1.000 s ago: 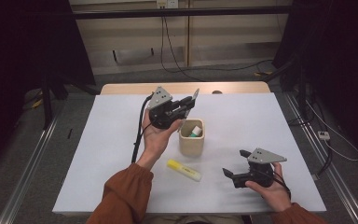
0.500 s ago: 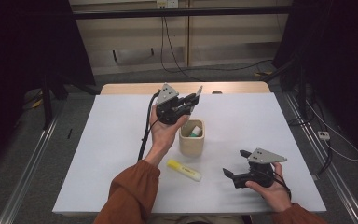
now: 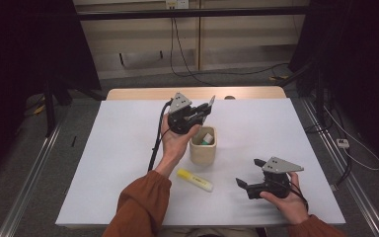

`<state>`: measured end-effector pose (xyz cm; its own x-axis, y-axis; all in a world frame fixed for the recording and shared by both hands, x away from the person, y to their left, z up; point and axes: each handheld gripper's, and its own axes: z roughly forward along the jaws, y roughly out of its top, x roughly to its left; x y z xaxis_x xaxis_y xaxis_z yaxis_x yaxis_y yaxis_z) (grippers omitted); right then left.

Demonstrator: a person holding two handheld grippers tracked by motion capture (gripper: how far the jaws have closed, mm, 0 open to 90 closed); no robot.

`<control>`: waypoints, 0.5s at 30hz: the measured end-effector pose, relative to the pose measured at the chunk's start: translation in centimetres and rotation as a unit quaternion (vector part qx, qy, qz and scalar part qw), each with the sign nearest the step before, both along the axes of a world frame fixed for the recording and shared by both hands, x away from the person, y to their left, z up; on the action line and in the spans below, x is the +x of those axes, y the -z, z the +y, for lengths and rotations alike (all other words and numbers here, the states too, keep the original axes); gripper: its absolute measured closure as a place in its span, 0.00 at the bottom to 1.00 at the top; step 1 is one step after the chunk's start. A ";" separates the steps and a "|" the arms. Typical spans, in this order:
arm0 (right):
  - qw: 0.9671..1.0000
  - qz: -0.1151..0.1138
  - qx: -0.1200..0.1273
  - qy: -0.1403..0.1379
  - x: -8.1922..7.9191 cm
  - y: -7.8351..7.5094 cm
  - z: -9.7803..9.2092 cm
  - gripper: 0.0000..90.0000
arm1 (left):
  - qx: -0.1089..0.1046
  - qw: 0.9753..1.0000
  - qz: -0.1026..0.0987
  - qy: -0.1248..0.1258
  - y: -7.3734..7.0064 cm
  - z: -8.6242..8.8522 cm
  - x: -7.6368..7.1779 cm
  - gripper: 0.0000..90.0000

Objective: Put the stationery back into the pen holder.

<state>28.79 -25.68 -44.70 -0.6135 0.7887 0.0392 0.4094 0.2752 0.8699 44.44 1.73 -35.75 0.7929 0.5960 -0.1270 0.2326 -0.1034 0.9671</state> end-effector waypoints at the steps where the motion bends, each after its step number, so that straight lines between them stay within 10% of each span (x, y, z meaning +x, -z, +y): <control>1: 1.000 0.000 0.000 0.000 0.0 0.0 0.0 0.07 | 0.003 1.000 -0.003 0.002 0.1 0.1 0.0 0.89; 9: 1.000 0.000 -0.001 0.000 0.0 0.0 0.0 0.07 | 0.004 1.000 0.006 0.002 0.8 0.3 0.1 0.89; 15: 1.000 0.000 -0.001 -0.001 0.0 0.0 0.0 0.07 | -0.001 1.000 0.017 -0.005 0.7 0.6 0.3 0.46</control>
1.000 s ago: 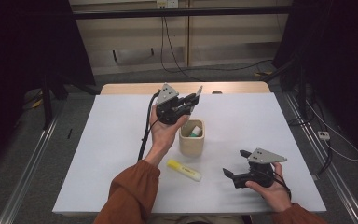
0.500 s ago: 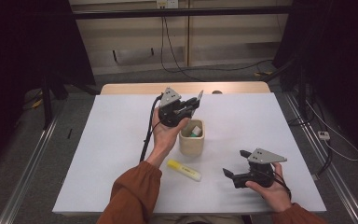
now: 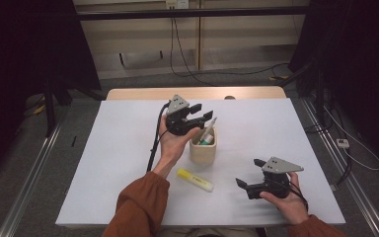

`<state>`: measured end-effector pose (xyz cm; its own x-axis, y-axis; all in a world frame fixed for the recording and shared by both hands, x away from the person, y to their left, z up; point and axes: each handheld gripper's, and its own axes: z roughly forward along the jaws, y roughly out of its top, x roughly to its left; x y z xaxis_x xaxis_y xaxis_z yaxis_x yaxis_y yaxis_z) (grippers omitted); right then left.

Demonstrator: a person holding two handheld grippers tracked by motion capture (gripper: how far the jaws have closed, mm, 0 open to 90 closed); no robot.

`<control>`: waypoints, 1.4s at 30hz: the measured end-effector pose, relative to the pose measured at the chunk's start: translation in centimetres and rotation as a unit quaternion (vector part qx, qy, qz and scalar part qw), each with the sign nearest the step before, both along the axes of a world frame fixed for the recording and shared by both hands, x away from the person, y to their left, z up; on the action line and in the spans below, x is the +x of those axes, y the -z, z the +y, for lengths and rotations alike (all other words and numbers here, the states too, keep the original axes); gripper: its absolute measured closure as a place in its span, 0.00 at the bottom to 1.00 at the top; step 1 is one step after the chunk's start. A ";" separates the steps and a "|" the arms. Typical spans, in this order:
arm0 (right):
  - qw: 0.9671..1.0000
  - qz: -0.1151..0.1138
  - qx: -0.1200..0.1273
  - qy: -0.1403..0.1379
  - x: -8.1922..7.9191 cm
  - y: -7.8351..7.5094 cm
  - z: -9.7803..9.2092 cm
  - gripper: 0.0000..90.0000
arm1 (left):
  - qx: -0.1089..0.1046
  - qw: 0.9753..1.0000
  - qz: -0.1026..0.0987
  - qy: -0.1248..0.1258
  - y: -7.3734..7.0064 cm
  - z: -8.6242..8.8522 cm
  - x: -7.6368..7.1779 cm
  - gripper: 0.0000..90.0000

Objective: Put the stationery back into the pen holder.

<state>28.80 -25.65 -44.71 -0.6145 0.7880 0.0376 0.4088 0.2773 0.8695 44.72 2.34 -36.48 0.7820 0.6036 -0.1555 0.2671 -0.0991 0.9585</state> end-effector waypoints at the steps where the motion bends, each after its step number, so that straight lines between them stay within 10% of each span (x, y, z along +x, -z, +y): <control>1: 1.000 0.000 0.000 0.000 0.0 0.0 0.0 0.07 | -0.002 1.000 0.004 -0.001 0.0 0.1 0.0 0.46; 15: 1.000 0.000 0.000 0.002 0.0 0.0 0.0 0.07 | 0.035 0.999 0.017 -0.009 -0.7 1.5 0.0 0.10; 32: 1.000 0.002 -0.001 0.001 0.0 0.0 0.0 0.07 | 0.059 0.998 0.013 0.000 -1.2 4.2 -2.1 0.06; 42: 1.000 -0.001 0.001 0.001 0.0 0.0 0.0 0.05 | 0.080 0.995 0.053 -0.030 -0.8 6.3 -2.6 0.07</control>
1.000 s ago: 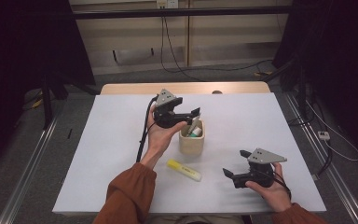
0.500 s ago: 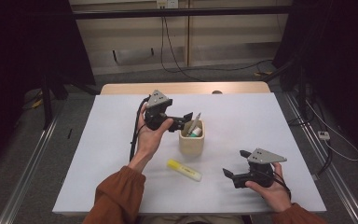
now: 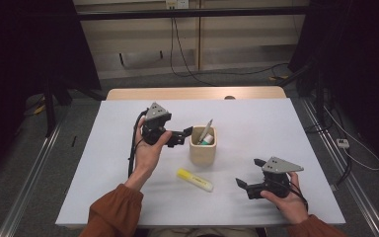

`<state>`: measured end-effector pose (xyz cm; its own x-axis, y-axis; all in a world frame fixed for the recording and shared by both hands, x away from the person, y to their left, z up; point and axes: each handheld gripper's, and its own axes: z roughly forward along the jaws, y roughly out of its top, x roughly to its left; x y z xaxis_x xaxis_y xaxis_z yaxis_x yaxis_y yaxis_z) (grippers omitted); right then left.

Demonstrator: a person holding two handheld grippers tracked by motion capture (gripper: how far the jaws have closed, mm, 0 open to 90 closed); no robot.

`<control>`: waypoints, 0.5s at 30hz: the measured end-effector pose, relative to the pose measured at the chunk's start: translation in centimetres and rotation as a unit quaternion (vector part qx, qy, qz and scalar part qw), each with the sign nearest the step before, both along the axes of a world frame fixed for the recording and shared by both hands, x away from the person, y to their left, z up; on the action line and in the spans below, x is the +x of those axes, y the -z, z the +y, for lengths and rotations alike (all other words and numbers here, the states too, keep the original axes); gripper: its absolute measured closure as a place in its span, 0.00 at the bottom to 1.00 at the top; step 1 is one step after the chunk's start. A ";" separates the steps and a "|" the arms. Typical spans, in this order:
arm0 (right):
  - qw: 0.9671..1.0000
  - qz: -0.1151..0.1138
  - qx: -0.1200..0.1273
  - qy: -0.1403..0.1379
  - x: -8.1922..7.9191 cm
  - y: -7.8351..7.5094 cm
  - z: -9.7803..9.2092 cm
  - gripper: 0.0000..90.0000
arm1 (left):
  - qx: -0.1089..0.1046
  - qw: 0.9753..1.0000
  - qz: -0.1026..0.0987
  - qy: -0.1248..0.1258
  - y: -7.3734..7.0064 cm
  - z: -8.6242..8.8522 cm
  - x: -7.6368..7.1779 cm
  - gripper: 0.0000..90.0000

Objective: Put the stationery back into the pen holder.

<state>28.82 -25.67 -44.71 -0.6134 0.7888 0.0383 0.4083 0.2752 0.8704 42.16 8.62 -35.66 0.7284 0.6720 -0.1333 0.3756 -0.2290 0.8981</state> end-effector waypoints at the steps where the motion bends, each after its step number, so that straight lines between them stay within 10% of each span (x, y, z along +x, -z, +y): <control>1: 1.000 0.000 0.000 0.000 0.0 0.0 0.0 0.05 | 0.003 1.000 0.000 -0.002 -0.1 0.2 -0.1 0.07; 15: 1.000 0.002 -0.001 -0.001 0.0 0.0 0.0 0.05 | 0.013 0.999 0.035 0.019 1.2 2.5 -1.8 0.08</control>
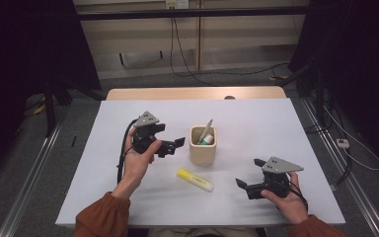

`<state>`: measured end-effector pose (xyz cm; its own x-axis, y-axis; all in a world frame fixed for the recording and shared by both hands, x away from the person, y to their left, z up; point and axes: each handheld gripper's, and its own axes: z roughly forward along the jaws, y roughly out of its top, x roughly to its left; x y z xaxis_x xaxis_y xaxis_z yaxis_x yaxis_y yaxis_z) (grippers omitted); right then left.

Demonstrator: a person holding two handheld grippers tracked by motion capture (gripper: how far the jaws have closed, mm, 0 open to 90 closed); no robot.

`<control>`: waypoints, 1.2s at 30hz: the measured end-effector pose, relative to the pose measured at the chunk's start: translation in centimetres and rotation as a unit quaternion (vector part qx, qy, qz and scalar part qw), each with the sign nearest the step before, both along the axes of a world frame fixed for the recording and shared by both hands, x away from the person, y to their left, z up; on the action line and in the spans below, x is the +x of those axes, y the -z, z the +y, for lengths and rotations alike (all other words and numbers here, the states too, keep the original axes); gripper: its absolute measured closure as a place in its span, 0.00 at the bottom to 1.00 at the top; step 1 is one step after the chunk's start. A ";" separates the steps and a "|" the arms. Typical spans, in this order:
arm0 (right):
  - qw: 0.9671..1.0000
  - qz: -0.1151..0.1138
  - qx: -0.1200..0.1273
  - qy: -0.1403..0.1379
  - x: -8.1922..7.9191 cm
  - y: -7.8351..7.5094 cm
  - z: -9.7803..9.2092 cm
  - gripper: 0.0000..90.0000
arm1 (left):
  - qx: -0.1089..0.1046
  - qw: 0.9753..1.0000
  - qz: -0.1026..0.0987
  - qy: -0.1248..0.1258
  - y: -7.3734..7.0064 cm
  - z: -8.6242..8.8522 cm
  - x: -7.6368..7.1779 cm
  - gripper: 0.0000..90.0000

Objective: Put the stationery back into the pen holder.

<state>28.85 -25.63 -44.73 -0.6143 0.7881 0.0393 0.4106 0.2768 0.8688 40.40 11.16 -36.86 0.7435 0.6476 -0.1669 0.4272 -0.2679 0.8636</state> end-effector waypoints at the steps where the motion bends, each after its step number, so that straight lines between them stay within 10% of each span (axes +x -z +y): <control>1: 1.000 0.000 0.001 0.000 0.0 0.0 0.0 0.05 | 0.004 1.000 0.001 0.000 0.1 0.2 -0.1 0.08; 25: 1.000 -0.001 0.003 -0.002 0.2 -0.1 0.2 0.06 | 0.052 0.998 -0.001 -0.022 3.2 5.2 -3.8 0.08; 36: 1.000 0.024 -0.003 -0.001 0.5 -0.5 0.8 0.06 | 0.043 0.999 0.003 -0.025 4.8 6.4 -7.0 0.09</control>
<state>29.40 -24.84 -44.18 -0.6137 0.7870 0.0632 0.4507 0.2835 0.8465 33.44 17.55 -41.69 0.7087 0.6965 -0.1127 0.4468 -0.3193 0.8357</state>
